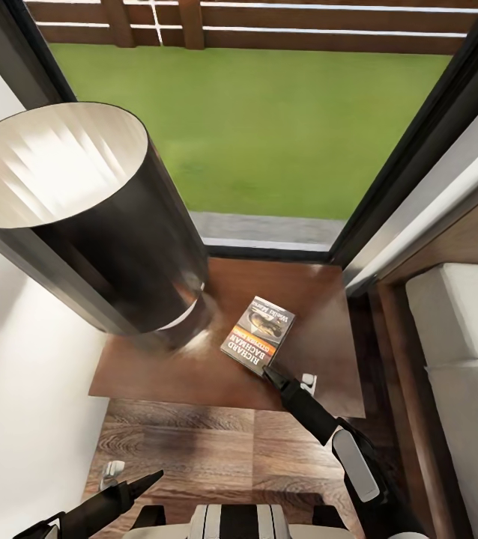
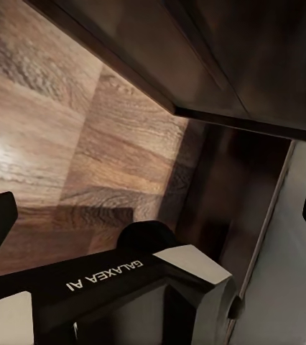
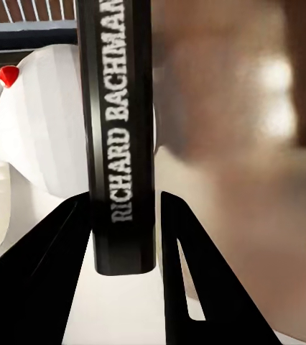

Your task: In the bedroom, move the book from the bed onto either nightstand, and place the two sandals side by side next to the bed.

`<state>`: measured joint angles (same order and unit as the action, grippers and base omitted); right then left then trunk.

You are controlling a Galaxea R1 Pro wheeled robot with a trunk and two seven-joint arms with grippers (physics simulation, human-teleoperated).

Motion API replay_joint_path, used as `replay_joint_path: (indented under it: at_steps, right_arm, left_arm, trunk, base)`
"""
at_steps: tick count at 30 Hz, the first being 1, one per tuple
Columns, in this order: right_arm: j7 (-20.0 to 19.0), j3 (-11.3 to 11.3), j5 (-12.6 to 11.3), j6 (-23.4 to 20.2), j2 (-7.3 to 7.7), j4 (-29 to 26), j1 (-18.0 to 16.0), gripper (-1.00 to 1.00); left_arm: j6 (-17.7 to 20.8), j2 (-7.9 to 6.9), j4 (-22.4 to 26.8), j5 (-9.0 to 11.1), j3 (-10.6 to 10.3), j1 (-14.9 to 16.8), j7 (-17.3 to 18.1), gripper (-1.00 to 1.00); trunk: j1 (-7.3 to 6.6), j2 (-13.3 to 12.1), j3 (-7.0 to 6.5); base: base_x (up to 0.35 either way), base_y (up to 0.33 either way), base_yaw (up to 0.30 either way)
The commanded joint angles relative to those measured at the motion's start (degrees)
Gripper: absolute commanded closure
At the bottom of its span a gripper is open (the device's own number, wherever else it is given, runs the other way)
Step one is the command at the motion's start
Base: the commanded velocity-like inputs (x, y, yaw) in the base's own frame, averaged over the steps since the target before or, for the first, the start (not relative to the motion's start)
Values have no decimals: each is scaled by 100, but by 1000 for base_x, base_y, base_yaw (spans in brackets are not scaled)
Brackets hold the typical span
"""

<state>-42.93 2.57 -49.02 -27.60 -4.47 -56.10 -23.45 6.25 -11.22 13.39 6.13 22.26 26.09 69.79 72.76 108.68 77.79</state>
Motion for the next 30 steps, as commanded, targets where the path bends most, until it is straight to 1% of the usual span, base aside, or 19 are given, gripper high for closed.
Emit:
replay_joint_path:
  at_steps: [1, 7, 13, 19, 27, 30]
  right_arm:
    - [-5, 15, -29, -44, -5, 0, -2, 100]
    - [-5, 7, -29, -44, -5, 2, -2, 100]
    - [-5, 6, -29, -44, -7, 2, 0, 100]
    - [-5, 6, -29, -44, -7, 2, -2, 100]
    - [-5, 6, -29, -44, -5, 1, -2, 100]
    - [-5, 6, -29, -44, -3, 2, -2, 100]
  left_arm:
    - [60, -3, -3, 47, -20, 1, 17, -100]
    - [60, -3, -3, 47, -20, 1, 17, -100]
    - [60, -3, -3, 47, -20, 0, 17, -100]
    - [60, -3, -3, 47, -20, 0, 17, -100]
    - [60, -3, -3, 47, -20, 0, 17, -100]
    - [60, -3, -2, 47, -20, 1, 17, -100]
  trunk:
    - [0, 1, 2]
    - [131, 242, 110]
    - [131, 242, 110]
    - [263, 482, 218]
    - [263, 482, 218]
    - [329, 603, 272]
  base:
    - [0, 0, 0]
    - [0, 0, 0]
    - [0, 0, 0]
    - [0, 0, 0]
    - [0, 0, 0]
    - [0, 0, 0]
